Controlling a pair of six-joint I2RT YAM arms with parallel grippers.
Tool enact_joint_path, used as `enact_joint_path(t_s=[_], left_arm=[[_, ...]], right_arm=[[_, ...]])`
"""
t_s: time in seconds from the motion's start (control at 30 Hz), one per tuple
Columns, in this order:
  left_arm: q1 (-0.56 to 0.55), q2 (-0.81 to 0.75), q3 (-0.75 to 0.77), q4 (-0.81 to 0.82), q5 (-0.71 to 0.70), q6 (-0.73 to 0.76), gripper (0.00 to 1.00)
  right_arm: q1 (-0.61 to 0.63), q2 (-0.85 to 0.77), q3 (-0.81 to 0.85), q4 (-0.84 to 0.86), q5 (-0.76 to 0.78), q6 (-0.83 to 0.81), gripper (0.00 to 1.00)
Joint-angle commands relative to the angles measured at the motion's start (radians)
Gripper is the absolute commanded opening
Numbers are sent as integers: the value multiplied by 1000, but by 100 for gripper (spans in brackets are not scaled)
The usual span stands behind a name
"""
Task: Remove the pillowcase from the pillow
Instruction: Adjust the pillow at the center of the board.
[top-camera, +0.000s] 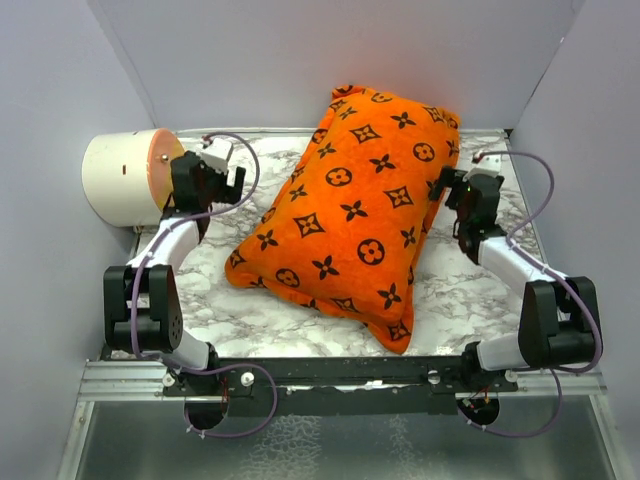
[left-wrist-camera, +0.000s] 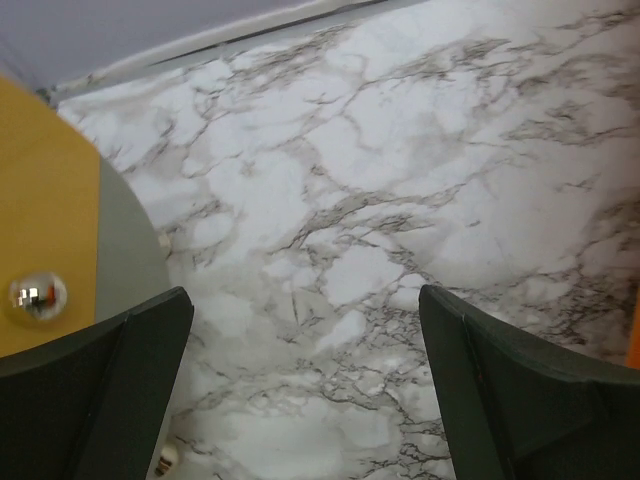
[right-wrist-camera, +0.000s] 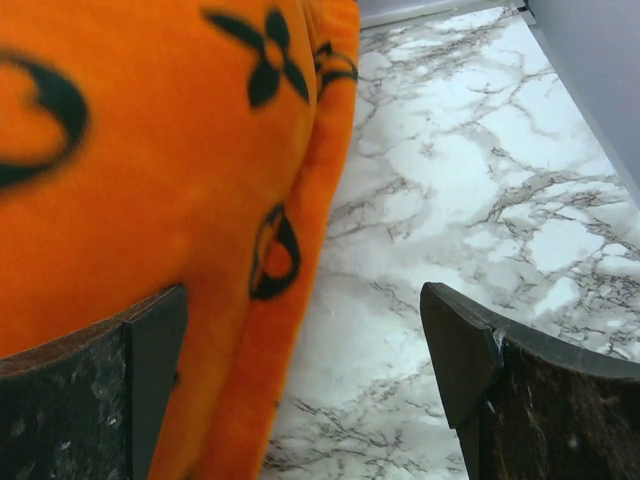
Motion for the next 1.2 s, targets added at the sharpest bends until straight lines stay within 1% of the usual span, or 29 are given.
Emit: enact_joint_path(t_s=[0.0, 0.07, 0.13, 0.17, 0.27, 0.37, 0.43, 0.53, 0.63, 0.7, 0.73, 0.77, 0.83, 0.9, 0.93, 0.97, 1.0, 1.07, 1.17], left_arm=[[0, -59, 162, -651, 272, 264, 99], [-1, -100, 178, -739, 342, 333, 99], [-15, -135, 188, -819, 410, 412, 99], [-34, -145, 195, -854, 422, 441, 99], [-126, -139, 215, -929, 402, 494, 99], [-202, -100, 222, -985, 395, 536, 99], [-233, -83, 207, -985, 388, 558, 99], [-271, -77, 151, -933, 362, 575, 99], [-302, -65, 106, -863, 291, 573, 93], [-306, -50, 94, -816, 231, 561, 83], [-307, -41, 94, -797, 195, 559, 76], [-306, -33, 94, -776, 158, 549, 69], [-305, -21, 92, -725, 89, 532, 49], [-305, -13, 92, -644, 7, 504, 26], [-305, -6, 95, -598, -44, 481, 13], [-305, 4, 103, -549, -94, 466, 5], [-305, 22, 122, -509, -152, 454, 0], [-300, 63, 181, -442, -252, 441, 0], [-289, 142, 326, -435, -354, 414, 0]], right_arm=[[-20, -3, 169, -389, -79, 146, 100], [-20, -14, 202, -434, -123, 158, 100], [-20, -50, 205, -426, -172, 167, 100], [-20, -68, 207, -411, -204, 168, 100], [-22, -60, 277, -422, -270, 176, 100], [-31, 32, 410, -499, -312, 189, 100], [-44, 101, 495, -538, -346, 208, 100], [-75, 198, 588, -545, -412, 243, 100], [-92, 314, 684, -538, -440, 255, 100], [-93, 397, 766, -547, -463, 254, 100], [-93, 439, 811, -556, -469, 259, 98], [-93, 476, 845, -558, -484, 268, 97], [-94, 527, 883, -541, -554, 295, 91], [-93, 545, 865, -501, -614, 331, 82], [-93, 542, 836, -470, -641, 356, 73], [-93, 529, 794, -431, -665, 382, 64], [-93, 510, 723, -394, -680, 407, 55], [-88, 450, 603, -339, -685, 444, 39], [-78, 316, 396, -280, -630, 476, 23]])
